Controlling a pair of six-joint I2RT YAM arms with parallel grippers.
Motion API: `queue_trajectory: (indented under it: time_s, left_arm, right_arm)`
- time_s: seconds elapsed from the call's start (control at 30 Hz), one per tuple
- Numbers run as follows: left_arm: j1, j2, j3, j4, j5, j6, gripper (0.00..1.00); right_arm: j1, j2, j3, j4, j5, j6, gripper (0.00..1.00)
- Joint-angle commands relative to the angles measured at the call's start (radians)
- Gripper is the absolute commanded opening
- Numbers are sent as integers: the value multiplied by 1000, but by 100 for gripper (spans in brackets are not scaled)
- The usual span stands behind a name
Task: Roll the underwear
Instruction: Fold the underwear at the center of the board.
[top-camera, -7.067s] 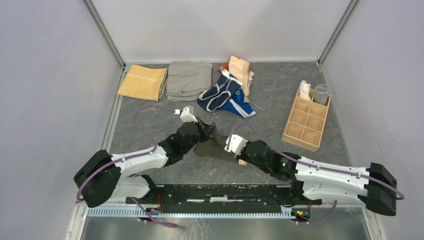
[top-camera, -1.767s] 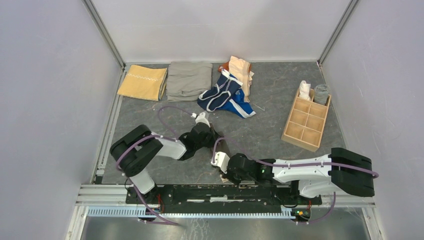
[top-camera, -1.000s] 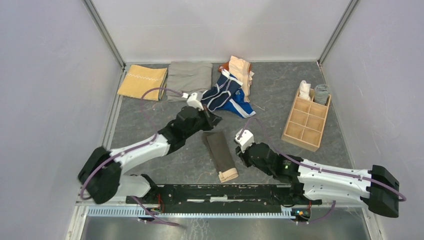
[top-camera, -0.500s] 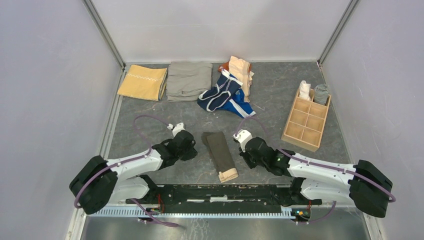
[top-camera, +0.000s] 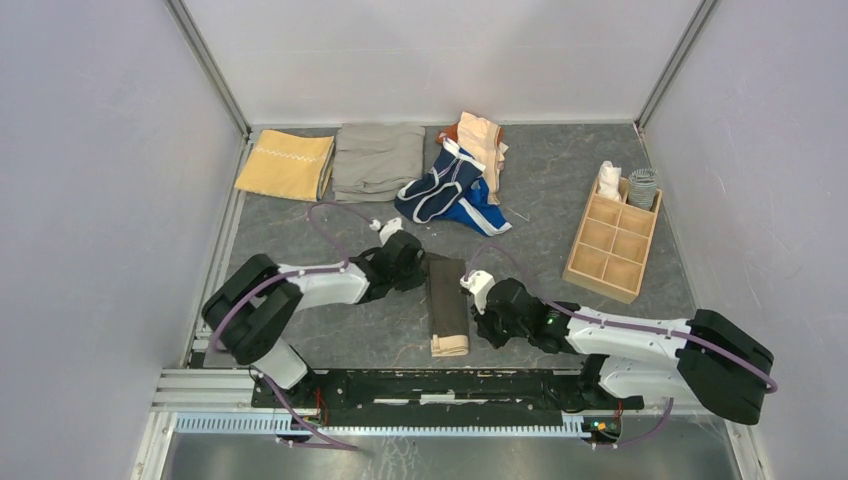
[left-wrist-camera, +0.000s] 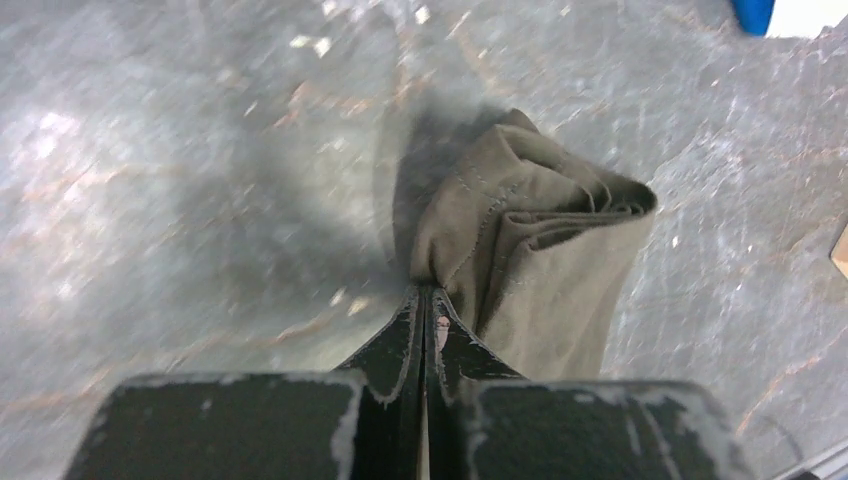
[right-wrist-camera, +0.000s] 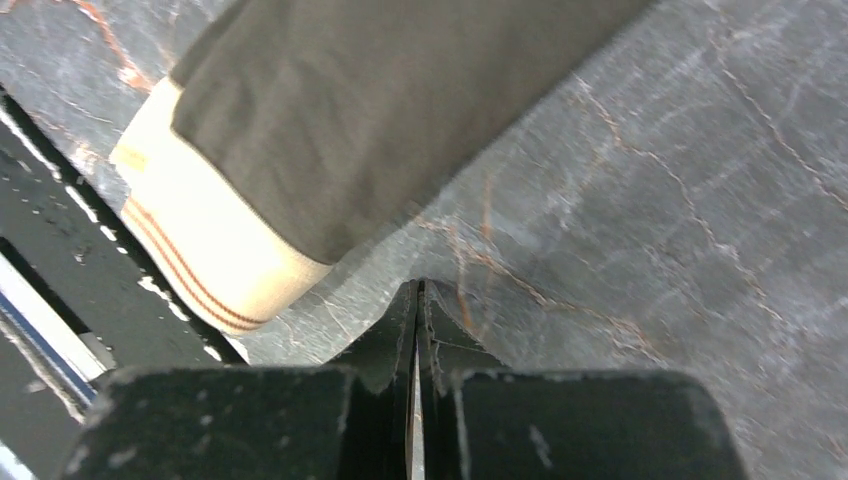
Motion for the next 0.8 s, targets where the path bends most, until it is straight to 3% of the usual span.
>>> queue_trajectory:
  time_s: [0.0,0.13,0.27,0.43,0.53,0.67,0.77]
  left_arm:
    - [21,148,109,-73,-37,110,2]
    - [64,189,173,-120,-47,136,2]
    - [67,93,140,-182,-91,135,2]
    - [55,-115,-5,-214,-51,85,2]
    - [-24,-210,-87,-246,-54,33,2]
    - [-233,-239,-116,-359,-128,-113,2]
    - [-299,-266,-168,-394,-130,-204,2]
  right_arm:
    - [19,41,15,100,-110,34,3]
    - [18,41,22,114,-18,32,3]
    - [18,-45,-15,52,141,46,3]
    - [17,-151,-69,72,25,36,6]
    - [20,-184,-88,81,-28,46,6]
    - [19,-198,-80,52,-2,51,6]
    - [19,-190,-67,29,-16,49,6]
